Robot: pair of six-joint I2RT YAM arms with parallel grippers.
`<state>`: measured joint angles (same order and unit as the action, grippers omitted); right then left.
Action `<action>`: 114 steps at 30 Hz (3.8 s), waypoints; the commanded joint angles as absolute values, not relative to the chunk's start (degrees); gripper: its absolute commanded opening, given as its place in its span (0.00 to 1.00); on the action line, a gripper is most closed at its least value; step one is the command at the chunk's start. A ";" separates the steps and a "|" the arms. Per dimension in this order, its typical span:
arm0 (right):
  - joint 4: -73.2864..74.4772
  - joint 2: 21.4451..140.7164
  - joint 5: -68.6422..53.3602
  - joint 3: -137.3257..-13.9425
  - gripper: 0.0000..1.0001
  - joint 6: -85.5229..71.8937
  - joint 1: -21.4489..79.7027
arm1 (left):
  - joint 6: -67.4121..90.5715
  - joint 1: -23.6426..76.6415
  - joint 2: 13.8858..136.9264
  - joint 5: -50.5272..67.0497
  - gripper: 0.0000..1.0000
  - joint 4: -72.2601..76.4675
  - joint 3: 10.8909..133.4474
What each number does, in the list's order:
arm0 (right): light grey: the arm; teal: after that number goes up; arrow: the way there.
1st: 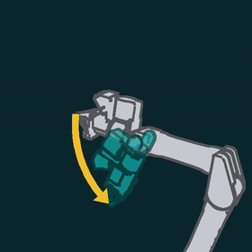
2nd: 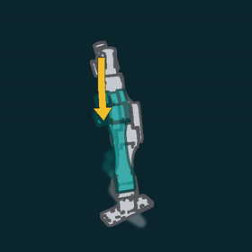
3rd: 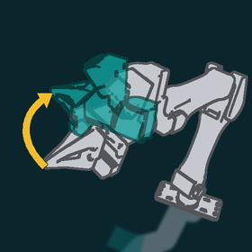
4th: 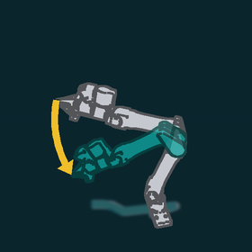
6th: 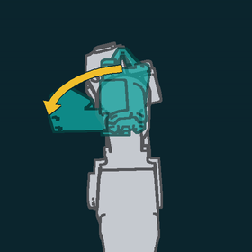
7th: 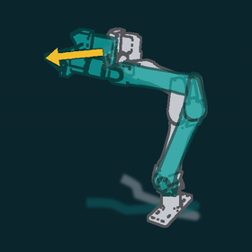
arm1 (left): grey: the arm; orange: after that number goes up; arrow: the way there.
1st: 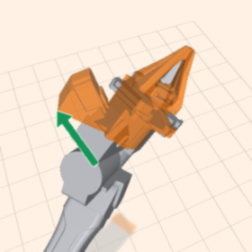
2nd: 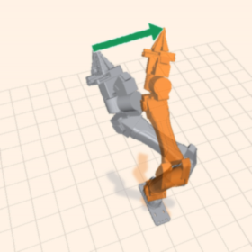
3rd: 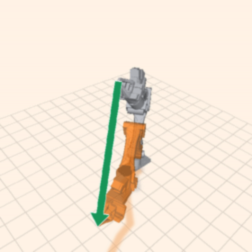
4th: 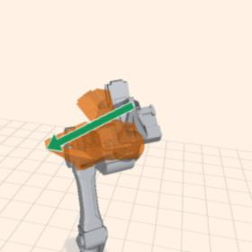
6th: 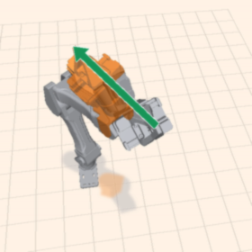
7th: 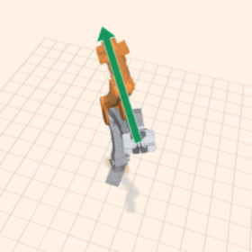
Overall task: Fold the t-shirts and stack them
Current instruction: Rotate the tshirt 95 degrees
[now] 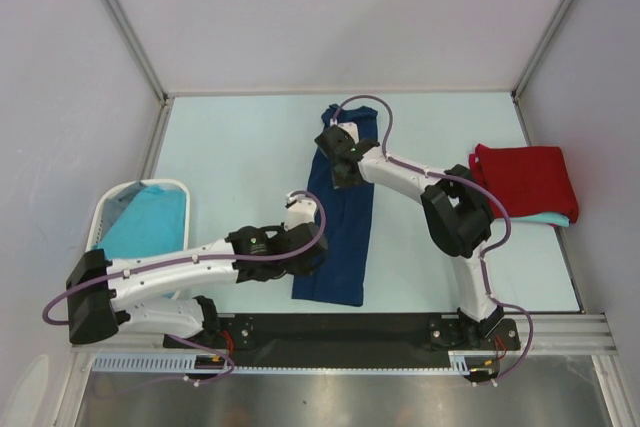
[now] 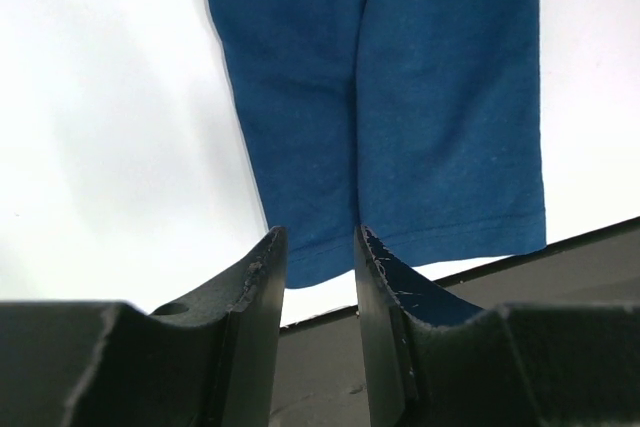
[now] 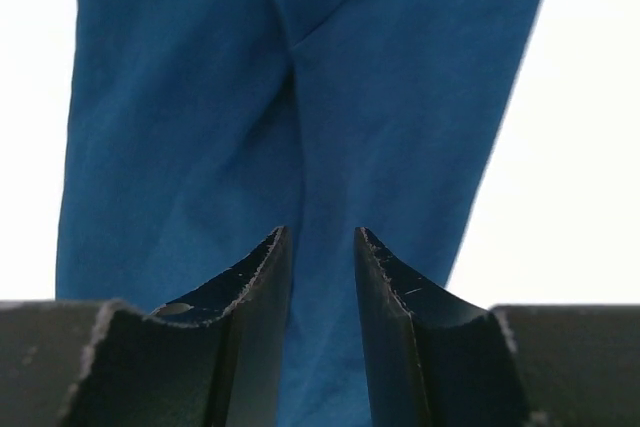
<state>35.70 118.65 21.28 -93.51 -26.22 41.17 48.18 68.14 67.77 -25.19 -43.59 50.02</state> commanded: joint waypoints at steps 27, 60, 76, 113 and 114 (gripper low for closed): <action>37.09 119.71 21.71 -98.61 0.00 -25.31 41.04 | 50.54 68.38 66.97 -25.58 0.38 -43.33 48.16; 41.75 123.85 21.79 -105.30 0.63 -25.13 40.87 | 50.10 68.47 69.26 -25.05 0.38 -42.80 48.69; 36.91 118.91 20.66 -100.71 0.54 -24.87 29.10 | 46.58 68.47 72.25 -26.28 0.38 -42.10 53.61; 39.46 109.42 23.91 -94.75 0.64 -25.49 31.90 | 35.33 67.24 93.69 -14.15 0.38 -27.25 58.63; 39.55 109.25 23.91 -94.75 0.64 -25.66 31.90 | 35.42 67.24 93.60 -13.98 0.38 -27.33 58.19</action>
